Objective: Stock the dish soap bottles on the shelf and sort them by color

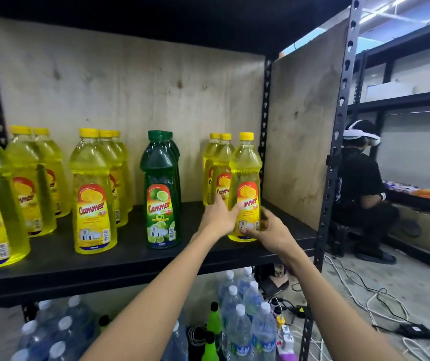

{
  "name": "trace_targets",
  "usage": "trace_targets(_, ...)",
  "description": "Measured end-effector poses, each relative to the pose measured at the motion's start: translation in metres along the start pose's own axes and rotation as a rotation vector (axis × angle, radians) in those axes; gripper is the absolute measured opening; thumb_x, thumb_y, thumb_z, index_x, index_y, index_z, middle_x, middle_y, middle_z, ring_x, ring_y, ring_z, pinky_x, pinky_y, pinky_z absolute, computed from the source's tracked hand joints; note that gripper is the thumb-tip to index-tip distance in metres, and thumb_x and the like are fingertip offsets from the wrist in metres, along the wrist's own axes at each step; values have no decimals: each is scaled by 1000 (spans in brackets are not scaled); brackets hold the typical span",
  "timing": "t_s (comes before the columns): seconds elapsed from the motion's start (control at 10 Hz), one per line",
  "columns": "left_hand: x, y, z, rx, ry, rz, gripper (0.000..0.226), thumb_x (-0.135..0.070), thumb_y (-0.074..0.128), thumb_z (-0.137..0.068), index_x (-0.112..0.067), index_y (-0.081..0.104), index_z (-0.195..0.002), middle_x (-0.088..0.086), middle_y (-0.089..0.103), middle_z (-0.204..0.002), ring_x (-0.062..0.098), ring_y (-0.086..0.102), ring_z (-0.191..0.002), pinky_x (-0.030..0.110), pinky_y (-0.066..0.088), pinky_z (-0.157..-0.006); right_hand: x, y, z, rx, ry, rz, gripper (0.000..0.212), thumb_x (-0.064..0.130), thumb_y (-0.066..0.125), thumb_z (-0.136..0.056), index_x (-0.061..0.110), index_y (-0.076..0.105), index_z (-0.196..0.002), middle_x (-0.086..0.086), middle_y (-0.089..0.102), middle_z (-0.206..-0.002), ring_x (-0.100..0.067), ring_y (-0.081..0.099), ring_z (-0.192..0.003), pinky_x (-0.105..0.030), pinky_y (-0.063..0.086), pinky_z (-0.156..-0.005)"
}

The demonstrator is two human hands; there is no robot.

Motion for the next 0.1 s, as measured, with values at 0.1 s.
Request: trace_targets(0.1,18,-13,65,76,75,59,66,-52,62,-89,-34,36,-146,-5,59,-133,12,63,-114,35,51,-97,-13,-5,64,-332,-127,52,91,28,87,-72,36,36,-148,21,47,-131,2,45,-126,-26,40,-105)
Point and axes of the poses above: each hand's wrist, its own z-axis away from the middle knuckle, its own y-axis out of the palm, x = y × z, the point moved 5 cm from there along -z, towards the middle knuckle
